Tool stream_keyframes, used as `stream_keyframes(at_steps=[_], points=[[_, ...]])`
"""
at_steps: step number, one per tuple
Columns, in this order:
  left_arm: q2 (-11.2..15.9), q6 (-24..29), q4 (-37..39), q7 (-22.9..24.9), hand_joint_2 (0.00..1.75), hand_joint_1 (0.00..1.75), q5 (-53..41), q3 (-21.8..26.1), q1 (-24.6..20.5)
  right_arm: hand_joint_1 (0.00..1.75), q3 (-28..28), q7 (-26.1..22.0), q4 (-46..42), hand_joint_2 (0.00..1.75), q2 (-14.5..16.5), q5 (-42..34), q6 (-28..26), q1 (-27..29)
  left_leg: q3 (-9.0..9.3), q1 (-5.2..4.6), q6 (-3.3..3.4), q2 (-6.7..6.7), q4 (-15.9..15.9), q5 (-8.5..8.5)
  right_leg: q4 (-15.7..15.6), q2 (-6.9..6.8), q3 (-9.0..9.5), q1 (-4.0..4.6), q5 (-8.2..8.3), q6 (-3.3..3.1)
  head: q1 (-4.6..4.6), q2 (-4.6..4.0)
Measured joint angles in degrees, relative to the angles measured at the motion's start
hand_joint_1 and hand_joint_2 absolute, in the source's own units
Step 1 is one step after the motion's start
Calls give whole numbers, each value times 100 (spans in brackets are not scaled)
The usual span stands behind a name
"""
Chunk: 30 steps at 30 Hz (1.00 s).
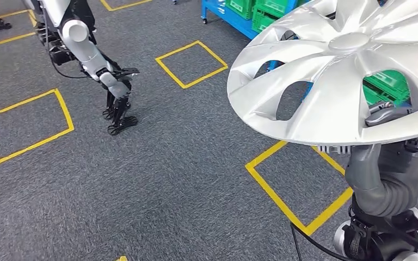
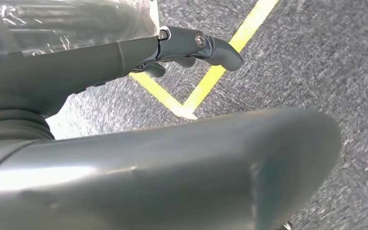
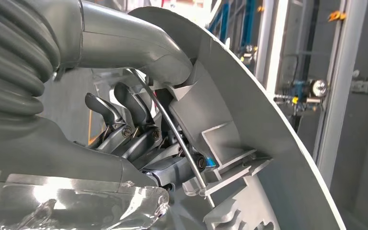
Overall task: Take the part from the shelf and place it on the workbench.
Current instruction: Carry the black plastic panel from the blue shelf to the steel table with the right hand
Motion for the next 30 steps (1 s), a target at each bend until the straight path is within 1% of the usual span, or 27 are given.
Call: stream_keyframes(at_steps=[1, 2, 3, 5, 6, 7, 8, 9, 10, 11, 12, 13, 14, 16, 17, 18, 20, 21, 22, 23, 24, 25, 26, 27, 28, 29, 30], points=[[-2, -23, 0, 3, 175, 0, -9, -1, -12, 175, 1, -3, -1, 175, 0, 5, 4, 2, -26, -2, -19, -79, 34, -5, -342, 141, 134, -19, 134, -12, 7, 0], [-1, -49, 0, 4, 175, 0, -21, -1, -24, 175, 2, -7, -1, 175, 0, 12, 10, 5, -65, 4, -48, -149, 59, -3, -556, 256, 215, -28, 198, -23, 14, 0], [3, -72, 0, 6, 175, 0, -36, -1, -31, 175, 3, -11, 0, 175, 0, 18, 16, 4, -106, 16, -84, -218, 70, 6, -633, 315, 239, -27, 191, -36, 16, 0], [16, -102, 1, 14, 175, 0, -69, -2, -32, 175, 4, -19, 1, 175, 0, 23, 30, -7, -157, 38, -158, -316, 69, 29, -672, 195, 245, -20, 206, -78, 14, 0], [24, -114, 1, 18, 175, 0, -81, -2, -30, 175, 4, -19, 2, 175, 0, 23, 34, -14, -182, 31, -193, -234, 99, 4, -701, 117, 269, -26, 217, -109, 1, 0], [31, -124, 1, 23, 175, 0, -90, -3, -36, 175, 3, -20, 2, 175, 0, 23, 39, -21, -241, 22, -229, -77, 220, -77, -734, 28, 300, -34, 226, -143, -26, 0], [38, -129, 2, 27, 175, 0, -95, -4, -53, 175, 2, -20, 3, 175, 0, 23, 43, -26, -351, 22, -263, 117, 457, -214, -758, -68, 330, -40, 229, -170, -60, 0], [37, -134, 1, 31, 175, 0, -96, -4, -75, 175, 1, -21, 3, 175, 0, 23, 46, -29, -512, 29, -298, 298, 798, -386, -765, -162, 352, -29, 219, -187, -95, 0], [38, -137, 1, 35, 175, 0, -96, -4, -98, 175, 1, -23, 3, 175, 1, 23, 49, -33, -693, 52, -326, 383, 1184, -551, -762, -258, 361, -22, 208, -199, -121, 0], [39, -139, 1, 41, 175, 0, -96, -4, -114, 175, 1, -23, 4, 175, 1, 23, 50, -34, -837, 73, -347, 417, 1489, -648, -756, -349, 367, -17, 195, -200, -137, 0], [40, -141, 1, 47, 175, 0, -96, -4, -119, 175, 2, -23, 4, 175, 2, 23, 50, -35, -896, 88, -363, 435, 1618, -648, -752, -433, 374, -15, 181, -195, -148, 0], [44, -143, 1, 52, 175, 0, -96, -4, -118, 175, 2, -22, 4, 175, 2, 23, 50, -35, -842, 97, -372, 455, 1520, -541, -747, -511, 386, -15, 166, -184, -161, 0], [48, -144, 2, 57, 175, 0, -96, -4, -116, 175, 2, -22, 4, 175, 2, 23, 51, -35, -677, 101, -371, 504, 1211, -354, -744, -585, 406, -15, 147, -168, -173, 0], [57, -143, 2, 60, 175, 0, -96, -4, -124, 175, 2, -23, 3, 175, 2, 23, 52, -38, -275, 64, -340, 747, 448, -51, -735, -718, 451, 3, 101, -121, -199, 0], [60, -143, 2, 60, 175, 0, -96, -4, -136, 175, 1, -23, 3, 175, 2, 23, 52, -40, -150, 37, -302, 852, 208, 11, -732, -775, 465, 18, 83, -92, -205, 0], [60, -143, 2, 61, 175, 0, -96, -4, -143, 175, -1, -23, 3, 175, 2, 23, 52, -42, -105, 9, -261, 906, 104, 10, -731, -836, 473, 33, 71, -62, -201, 0], [64, -144, 2, 63, 175, 0, -96, -4, -138, 175, -1, -22, 3, 175, 2, 23, 56, -51, -122, -12, -170, 809, 81, 11, -746, -950, 490, 37, 53, -1, -183, 0], [68, -143, 2, 65, 175, 0, -97, -4, -127, 175, -1, -22, 3, 175, 2, 23, 59, -58, -126, -5, -135, 741, 64, 21, -731, -921, 493, 23, 16, 27, -167, 0], [74, -142, 2, 67, 175, 0, -98, -4, -120, 175, -1, -22, 3, 175, 2, 23, 63, -64, -123, 7, -100, 674, 46, 33, -638, -807, 458, 8, -65, 45, -153, 0], [78, -140, 2, 68, 175, 0, -99, -4, -122, 175, -2, -22, 4, 175, 1, 23, 66, -67, -117, 20, -68, 611, 30, 42, -422, -636, 361, -5, -201, 53, -130, 0], [81, -141, 2, 68, 175, 0, -102, -4, -131, 175, -3, -22, 5, 175, 0, 23, 67, -68, -114, 26, -47, 542, 27, 44, -74, -446, 189, -10, -375, 48, -99, 0], [84, -143, 2, 70, 175, 0, -103, -5, -146, 175, -3, -23, 7, 175, -1, 23, 68, -66, -115, 23, -31, 468, 30, 43, 336, -322, -23, -5, -543, 39, -73, 0], [85, -145, 2, 72, 175, 0, -107, -5, -160, 175, -3, -23, 12, 175, -2, 23, 69, -63, -114, 18, -20, 389, 37, 39, 700, -262, -225, 3, -650, 30, -50, 0], [85, -148, 2, 75, 175, 0, -114, -7, -170, 175, -3, -23, 17, 175, -2, 23, 71, -62, -112, 12, -17, 303, 46, 36, 908, -237, -363, 10, -656, 21, -36, 0], [86, -149, 2, 79, 175, 0, -127, -8, -175, 175, -3, -23, 23, 175, -2, 23, 74, -61, -110, 9, -16, 216, 57, 32, 885, -224, -396, 14, -540, 8, -27, 0], [87, -150, 2, 85, 175, 0, -144, -9, -179, 175, -4, -22, 27, 175, -2, 23, 78, -62, -107, 8, -18, 123, 71, 27, 643, -198, -326, 14, -328, -7, -17, 0], [87, -154, 2, 92, 175, 0, -164, -11, -182, 175, -5, -22, 28, 175, -2, 23, 81, -65, -108, 11, -26, 35, 88, 20, 253, -108, -186, 6, -83, -23, -2, 0]])
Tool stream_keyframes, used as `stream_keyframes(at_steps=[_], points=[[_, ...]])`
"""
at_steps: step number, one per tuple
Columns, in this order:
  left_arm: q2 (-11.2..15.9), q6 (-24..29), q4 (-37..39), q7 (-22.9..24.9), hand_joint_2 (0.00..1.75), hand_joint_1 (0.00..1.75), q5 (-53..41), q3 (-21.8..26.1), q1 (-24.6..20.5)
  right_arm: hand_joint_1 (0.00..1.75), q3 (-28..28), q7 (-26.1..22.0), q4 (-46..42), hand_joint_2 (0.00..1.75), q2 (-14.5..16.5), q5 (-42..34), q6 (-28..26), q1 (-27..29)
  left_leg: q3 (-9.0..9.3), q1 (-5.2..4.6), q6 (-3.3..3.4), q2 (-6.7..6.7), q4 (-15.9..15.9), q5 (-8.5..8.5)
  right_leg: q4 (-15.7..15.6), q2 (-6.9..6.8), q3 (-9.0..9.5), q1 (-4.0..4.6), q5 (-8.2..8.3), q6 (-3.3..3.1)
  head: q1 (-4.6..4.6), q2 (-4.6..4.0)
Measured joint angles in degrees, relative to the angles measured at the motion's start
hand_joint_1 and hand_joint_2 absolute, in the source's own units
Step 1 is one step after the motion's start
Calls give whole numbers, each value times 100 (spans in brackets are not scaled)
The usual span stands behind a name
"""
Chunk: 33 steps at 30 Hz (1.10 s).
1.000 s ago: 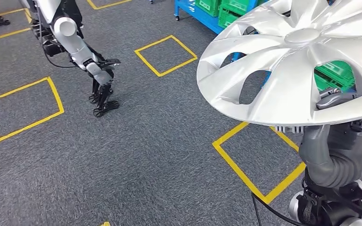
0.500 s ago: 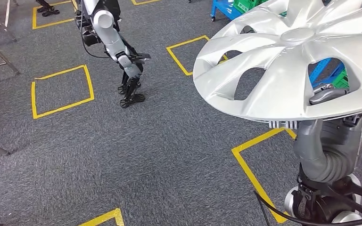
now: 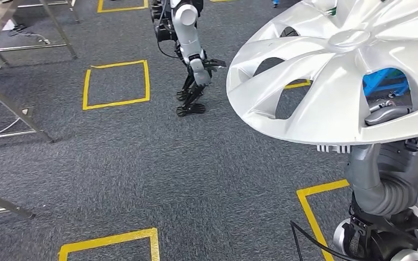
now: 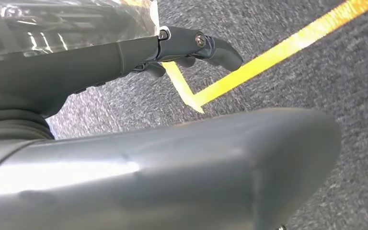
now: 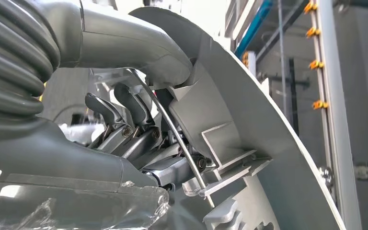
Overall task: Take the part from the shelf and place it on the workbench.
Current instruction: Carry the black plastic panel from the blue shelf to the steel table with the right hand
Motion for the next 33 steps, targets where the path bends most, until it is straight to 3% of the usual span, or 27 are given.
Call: stream_keyframes(at_steps=[2, 3, 4, 6, 8, 10, 12, 13, 15, 17, 18, 19, 21, 23, 25, 27, 28, 29, 31, 33], points=[[3, -9, -1, 17, 175, 0, -27, -7, -15, 175, -2, -1, 3, 175, 0, -1, 3, -5, -45, -1, -41, -161, 46, -6, -643, 274, 246, -29, 290, -14, 16, 0], [4, -13, -1, 26, 175, 0, -34, -11, -22, 175, -4, -1, 6, 175, -1, -2, 5, -7, -76, 10, -71, -229, 61, -1, -780, 369, 295, -32, 321, -17, 18, 0], [7, -14, -1, 32, 175, 0, -37, -16, -28, 175, -5, -1, 9, 175, -1, -3, 8, -11, -105, 24, -108, -295, 62, 12, -797, 382, 301, -26, 305, -23, 16, 0], [15, -17, 1, 43, 175, 0, -41, -25, -25, 175, -10, 0, 13, 175, -2, -4, 12, -30, -138, 48, -177, -364, 61, 18, -824, 237, 322, -16, 320, -71, 13, 0], [26, -24, 1, 54, 175, 0, -46, -30, -29, 175, -13, 2, 16, 175, -1, -7, 13, -51, -245, 30, -238, -114, 288, -126, -881, 71, 388, -20, 331, -136, -36, 0], [31, -38, 1, 61, 175, 0, -57, -33, -58, 175, -16, 5, 21, 175, 0, -9, 14, -57, -530, 30, -280, 252, 925, -430, -906, -102, 443, 0, 313, -186, -103, 0], [32, -55, -1, 67, 175, 0, -79, -34, -85, 175, -16, 7, 24, 175, 1, -14, 14, -59, -810, 56, -304, 378, 1515, -622, -902, -278, 468, 20, 284, -208, -134, 0], [32, -61, -1, 71, 175, 0, -94, -35, -89, 175, -16, 7, 26, 175, 2, -19, 14, -60, -839, 65, -310, 396, 1576, -590, -901, -360, 480, 27, 269, -208, -143, 0], [36, -66, -2, 79, 175, 0, -115, -38, -89, 175, -16, 9, 31, 175, 2, -26, 14, -62, -576, 65, -297, 484, 1078, -264, -899, -504, 520, 34, 234, -191, -162, 0], [43, -67, -2, 84, 175, 0, -122, -41, -103, 175, -17, 10, 33, 175, 2, -28, 14, -66, -194, 9, -244, 748, 376, -9, -895, -625, 563, 58, 191, -148, -180, 0], [46, -67, -2, 84, 175, 0, -124, -42, -116, 175, -19, 10, 34, 175, 2, -28, 14, -69, -85, -25, -204, 851, 166, 26, -893, -687, 575, 74, 175, -121, -184, 0], [51, -68, -2, 84, 175, 0, -124, -43, -122, 175, -20, 10, 37, 175, 2, -28, 13, -73, -51, -56, -166, 883, 86, 2, -895, -752, 581, 85, 164, -94, -181, 0], [65, -69, -1, 86, 175, 0, -124, -44, -110, 175, -22, 11, 41, 175, 2, -28, 13, -86, -45, -60, -90, 762, 22, 10, -899, -861, 598, 77, 131, -39, -173, 0], [77, -69, -1, 83, 175, 0, -124, -49, -100, 175, -25, 10, 46, 175, 1, -31, 14, -97, -18, -33, -23, 623, -44, 42, -709, -623, 531, 46, -19, 5, -151, 0], [81, -71, -2, 78, 175, 0, -125, -52, -119, 175, -27, 9, 56, 175, -1, -34, 14, -92, -4, -17, 19, 476, -71, 55, -78, -244, 211, 28, -322, 18, -93, 0], [81, -76, -2, 76, 175, 0, -125, -53, -127, 175, -28, 9, 68, 175, -2, -39, 14, -81, -3, -15, 32, 315, -60, 51, 582, -132, -179, 29, -508, 24, -44, 0], [81, -79, -2, 75, 175, 0, -125, -54, -122, 175, -28, 9, 72, 175, -2, -43, 14, -79, -2, -13, 31, 232, -51, 47, 671, -124, -270, 26, -446, 28, -26, 0], [81, -80, -2, 75, 175, 0, -124, -54, -118, 175, -28, 9, 75, 175, -2, -46, 14, -78, 0, -7, 24, 143, -36, 41, 539, -110, -257, 17, -276, 32, -6, 0], [82, -81, -2, 74, 175, 0, -124, -54, -113, 175, -28, 9, 78, 175, -2, -51, 14, -78, -8, 15, -14, -33, 9, 13, -146, 62, -8, -27, 173, 43, 45, 0], [84, -82, -2, 72, 175, 0, -124, -54, -117, 175, -29, 9, 84, 175, -3, -52, 13, -72, -58, 32, -74, -180, 79, -9, -668, 298, 194, -62, 377, 50, 76, 0]])
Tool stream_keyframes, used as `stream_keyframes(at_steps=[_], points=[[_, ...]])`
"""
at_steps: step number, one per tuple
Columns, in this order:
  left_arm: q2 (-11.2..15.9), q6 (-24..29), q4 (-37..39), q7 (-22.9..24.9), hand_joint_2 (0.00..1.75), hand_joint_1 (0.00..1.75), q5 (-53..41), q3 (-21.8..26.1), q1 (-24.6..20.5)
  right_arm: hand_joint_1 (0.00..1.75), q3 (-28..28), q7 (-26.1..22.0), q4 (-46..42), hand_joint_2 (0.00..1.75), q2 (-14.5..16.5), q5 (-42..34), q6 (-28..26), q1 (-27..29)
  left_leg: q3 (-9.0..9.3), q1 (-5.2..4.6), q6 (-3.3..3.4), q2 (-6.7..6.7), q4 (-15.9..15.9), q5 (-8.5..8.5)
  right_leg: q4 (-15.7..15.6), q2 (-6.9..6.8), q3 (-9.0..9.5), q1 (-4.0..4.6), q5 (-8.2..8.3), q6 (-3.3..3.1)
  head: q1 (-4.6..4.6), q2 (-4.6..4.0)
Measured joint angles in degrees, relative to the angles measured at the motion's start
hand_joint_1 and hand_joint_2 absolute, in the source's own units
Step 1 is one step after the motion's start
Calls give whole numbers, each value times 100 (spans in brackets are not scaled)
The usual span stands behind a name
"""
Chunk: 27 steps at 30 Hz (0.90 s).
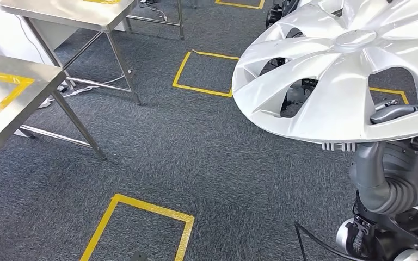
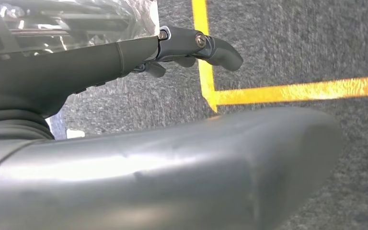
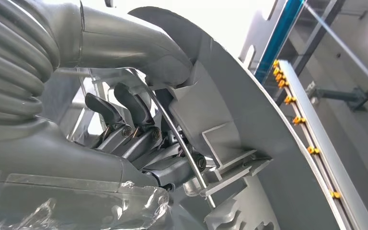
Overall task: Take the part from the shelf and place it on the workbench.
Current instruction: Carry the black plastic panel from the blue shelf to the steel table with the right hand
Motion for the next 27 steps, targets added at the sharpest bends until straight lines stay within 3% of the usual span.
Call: stream_keyframes(at_steps=[1, 3, 4, 6, 7, 9, 10, 11, 12, 14, 16, 18, 19, 21, 23, 24, 25, 26, 27], points=[[2, 0, 0, -2, 175, 0, 1, 1, 5, 175, -1, -1, 4, 175, -1, 0, -1, 0, -31, 11, -33, -64, 11, 2, -67, 56, 28, 2, -9, -9, 9, 0], [5, -3, 0, -2, 175, 0, 3, -1, 26, 175, -1, -2, 8, 175, -1, 0, -1, -7, -67, 35, -99, -174, -2, 16, -103, -57, 45, 16, -4, -62, 4, 0], [8, -4, 0, -1, 175, 0, 3, -1, 39, 175, -1, -4, 9, 175, 0, 0, -2, -10, -87, 29, -127, -125, 20, -7, -130, -131, 70, 15, 2, -96, -10, 0], [11, -4, -1, -1, 175, 0, 2, -5, 39, 175, -3, -6, 11, 175, 1, 0, -3, -10, -229, 11, -171, 163, 331, -192, -193, -296, 138, 14, 7, -160, -66, 0], [10, -4, -1, -2, 175, 0, 1, -9, 32, 175, -3, -8, 14, 175, 1, 0, -5, -9, -373, 7, -188, 346, 651, -344, -206, -380, 166, 30, -3, -182, -91, 0], [8, -6, -2, -3, 175, 0, -1, -16, 23, 175, -2, -9, 19, 175, 2, 0, -8, -7, -693, 30, -210, 518, 1327, -587, -207, -554, 199, 55, -32, -212, -115, 0], [6, -7, -2, -3, 175, 0, -2, -18, 29, 175, -2, -9, 21, 175, 2, 0, -10, -6, -770, 40, -217, 553, 1476, -587, -206, -632, 213, 62, -50, -214, -119, 0], [5, -8, -2, -3, 175, 0, -2, -19, 38, 175, -1, -9, 22, 175, 3, 0, -10, -4, -743, 48, -221, 577, 1412, -482, -205, -704, 233, 64, -69, -207, -124, 0], [5, -9, -2, -3, 175, 0, -1, -19, 46, 175, -1, -9, 22, 175, 3, 0, -10, -5, -610, 53, -220, 625, 1136, -291, -204, -770, 262, 65, -92, -193, -131, 0], [5, -9, -2, -3, 175, 0, -1, -20, 46, 175, -2, -9, 22, 175, 2, 0, -10, -5, -255, 16, -196, 884, 431, 18, -201, -895, 325, 83, -145, -145, -154, 0], [3, -12, -2, -3, 175, 0, -1, -19, 28, 175, -3, -10, 22, 175, 1, 0, -10, -3, -73, -46, -122, 1071, 70, 59, -200, -1013, 358, 113, -182, -87, -166, 0], [11, -15, -1, -3, 175, 0, -1, -19, 28, 175, -3, -11, 24, 175, 2, 0, -10, -4, -59, -75, -34, 971, 15, 30, -220, -1149, 386, 116, -203, -27, -144, 0], [16, -15, -1, -3, 175, 0, -1, -19, 37, 175, -4, -10, 25, 175, 2, 0, -10, -8, -50, -70, 0, 892, -9, 38, -212, -1141, 402, 101, -238, 5, -122, -1], [20, -14, -2, -3, 175, 0, -2, -19, 37, 175, -6, -12, 25, 175, 0, 0, -10, -8, -18, -41, 71, 746, -56, 56, 72, -870, 290, 73, -430, 42, -72, -1], [16, -15, -2, -3, 175, 0, -3, -19, 23, 175, -7, -14, 28, 175, -3, 0, -10, 3, -8, -32, 114, 602, -64, 55, 794, -519, -100, 65, -738, 37, 20, 0], [14, -16, -2, -3, 175, 0, -3, -19, 20, 175, -6, -14, 31, 175, -4, 0, -10, 8, -4, -37, 124, 520, -62, 50, 1160, -450, -326, 71, -837, 29, 62, 0], [12, -18, -2, -3, 175, 0, -3, -19, 21, 175, -5, -14, 32, 175, -4, 0, -10, 11, 4, -43, 131, 434, -60, 44, 1370, -425, -488, 78, -830, 17, 85, 0], [11, -19, -2, -3, 175, 0, -3, -20, 24, 175, -5, -13, 33, 175, -4, 0, -10, 12, 16, -49, 134, 344, -57, 38, 1359, -409, -548, 86, -700, -2, 98, 0], [11, -18, -2, -3, 175, 0, -3, -20, 25, 175, -5, -13, 34, 175, -4, 0, -10, 13, 34, -51, 136, 251, -54, 29, 1123, -378, -500, 92, -468, -27, 113, 0]])
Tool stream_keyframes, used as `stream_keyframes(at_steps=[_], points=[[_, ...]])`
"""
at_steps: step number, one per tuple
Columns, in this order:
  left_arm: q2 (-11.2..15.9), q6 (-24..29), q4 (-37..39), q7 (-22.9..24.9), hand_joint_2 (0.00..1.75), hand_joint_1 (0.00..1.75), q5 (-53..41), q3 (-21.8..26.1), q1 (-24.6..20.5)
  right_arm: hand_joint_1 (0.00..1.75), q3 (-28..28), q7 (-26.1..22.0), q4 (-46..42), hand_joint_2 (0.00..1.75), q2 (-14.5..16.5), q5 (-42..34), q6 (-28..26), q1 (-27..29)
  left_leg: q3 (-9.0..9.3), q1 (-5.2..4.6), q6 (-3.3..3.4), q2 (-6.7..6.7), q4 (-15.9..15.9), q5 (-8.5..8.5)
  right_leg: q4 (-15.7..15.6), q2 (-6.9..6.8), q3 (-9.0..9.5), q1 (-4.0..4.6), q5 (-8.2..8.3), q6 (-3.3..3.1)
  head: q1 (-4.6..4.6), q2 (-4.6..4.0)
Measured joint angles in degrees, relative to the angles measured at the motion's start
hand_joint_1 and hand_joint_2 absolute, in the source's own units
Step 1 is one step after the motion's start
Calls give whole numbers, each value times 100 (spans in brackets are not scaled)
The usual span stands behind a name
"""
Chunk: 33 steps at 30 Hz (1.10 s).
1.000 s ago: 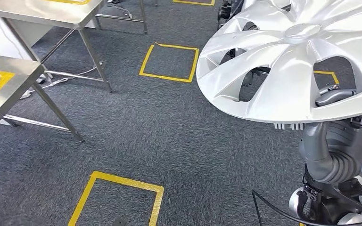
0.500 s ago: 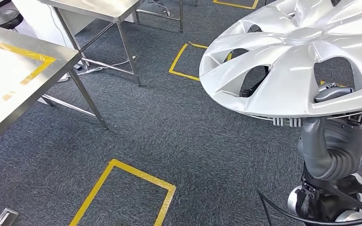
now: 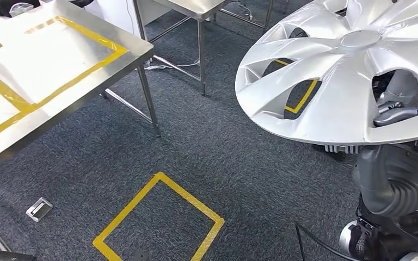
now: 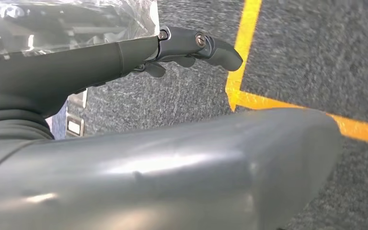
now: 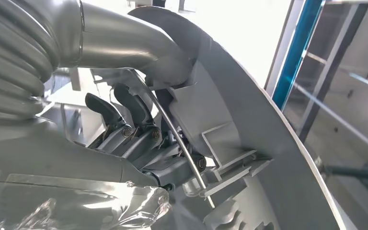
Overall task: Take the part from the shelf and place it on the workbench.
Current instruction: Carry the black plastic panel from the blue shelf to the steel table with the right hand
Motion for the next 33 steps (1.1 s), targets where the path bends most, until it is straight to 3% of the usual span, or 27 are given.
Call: stream_keyframes(at_steps=[2, 3, 5, 7, 9, 11, 13, 14, 16, 18, 20, 22, 23, 25, 26, 28, 29, 30, 31, 33], points=[[-7, 1, 0, 0, 175, 0, 0, 0, -3, 175, 0, 0, 2, 175, 1, -1, 0, -4, 20, -2, -15, -172, 12, -23, -763, 213, 262, -5, 482, -53, 31, 0], [-10, 1, 0, 1, 175, 0, 0, 0, -4, 175, -1, -1, 2, 175, 0, -1, 0, -4, 9, 5, -33, -245, 24, -29, -1064, 332, 373, -12, 601, -66, 36, 0], [-15, 1, 0, 5, 175, 0, -2, 0, 5, 175, -2, -2, 4, 175, -2, -2, 0, -6, -41, 36, -94, -378, 32, -22, -1280, 450, 461, -11, 614, -74, 50, 0], [-8, 1, 1, 12, 175, 0, -3, 0, 31, 175, -2, -2, 5, 175, -3, -2, 0, -12, -78, 52, -160, -454, 23, -21, -1354, 319, 504, -11, 612, -90, 66, 0], [-1, 2, 1, 18, 175, 0, -4, -1, 44, 175, -3, -8, 7, 175, -1, -3, -1, -9, -175, 24, -208, -196, 222, -164, -1444, 155, 582, -29, 619, -128, 22, 0], [0, 2, 0, 19, 175, 0, -6, -2, 36, 175, -4, -13, 8, 175, 1, -8, -2, -1, -464, 23, -251, 175, 859, -468, -1482, -25, 652, -27, 598, -158, -35, 0], [0, 1, 0, 20, 175, 0, -7, -2, 37, 175, -2, -13, 10, 175, 3, -17, -2, 3, -759, 59, -305, 298, 1463, -646, -1471, -202, 696, -27, 554, -162, -71, 0], [1, 1, 0, 22, 175, 0, -7, -2, 43, 175, -1, -13, 13, 175, 4, -25, -2, 5, -788, 81, -333, 319, 1506, -592, -1463, -281, 720, -32, 528, -153, -96, 0], [3, 1, 0, 25, 175, 0, -7, -2, 51, 175, 0, -13, 16, 175, 4, -34, -2, 8, -525, 113, -369, 431, 959, -218, -1446, -422, 787, -42, 468, -116, -152, 0], [2, 2, 0, 27, 175, 0, -7, -2, 38, 175, -1, -15, 16, 175, 5, -35, -2, 10, -177, 74, -339, 699, 276, 36, -1430, -543, 848, -25, 408, -58, -222, 0], [3, 2, 0, 31, 175, 0, -7, -2, 23, 175, -3, -20, 16, 175, 7, -35, -2, 11, -72, 19, -238, 828, 48, 30, -1427, -654, 875, 9, 377, 2, -253, 0], [8, 2, 0, 36, 175, 0, -6, -2, 34, 175, -5, -22, 17, 175, 6, -35, -2, 8, -79, 23, -133, 711, 15, 38, -1434, -765, 901, 8, 341, 58, -243, 0], [9, 1, 0, 38, 175, 0, -6, -2, 42, 175, -7, -22, 19, 175, 6, -35, -2, 4, -76, 33, -94, 636, -2, 48, -1393, -706, 900, -7, 289, 81, -233, 0], [7, -1, 0, 42, 175, 0, -7, -1, 40, 175, -11, -27, 21, 175, 4, -37, -2, 4, -61, 61, -29, 498, -31, 64, -996, -387, 728, -33, 47, 104, -196, 0], [5, -1, 0, 46, 175, 0, -8, -1, 33, 175, -13, -32, 22, 175, 3, -38, -2, 9, -63, 58, -8, 427, -31, 63, -623, -202, 542, -37, -119, 102, -162, 0], [1, 1, 0, 54, 175, 0, -9, -2, 24, 175, -15, -42, 31, 175, 2, -45, -2, 22, -58, 45, 15, 264, -25, 57, 97, -64, 128, -32, -335, 96, -110, 0], [1, 2, 0, 59, 175, 0, -9, -2, 25, 175, -15, -46, 36, 175, 2, -48, -2, 25, -51, 38, 20, 174, -21, 54, 228, -49, 17, -30, -293, 87, -99, 0], [1, 3, 0, 64, 175, 0, -9, -2, 26, 175, -15, -49, 41, 175, 2, -50, -2, 27, -41, 33, 20, 82, -15, 50, 131, -32, 13, -29, -137, 71, -95, 0], [0, 4, 0, 68, 175, 0, -10, -2, 25, 175, -16, -51, 45, 175, 2, -50, -2, 27, -30, 33, 17, -9, -8, 45, -168, 12, 107, -30, 99, 50, -90, 0], [-6, 7, 0, 73, 175, 0, -11, -2, 19, 175, -20, -54, 48, 175, 2, -51, -2, 28, -42, 38, -8, -179, 25, 31, -930, 302, 381, -59, 493, 12, -79, 0]])
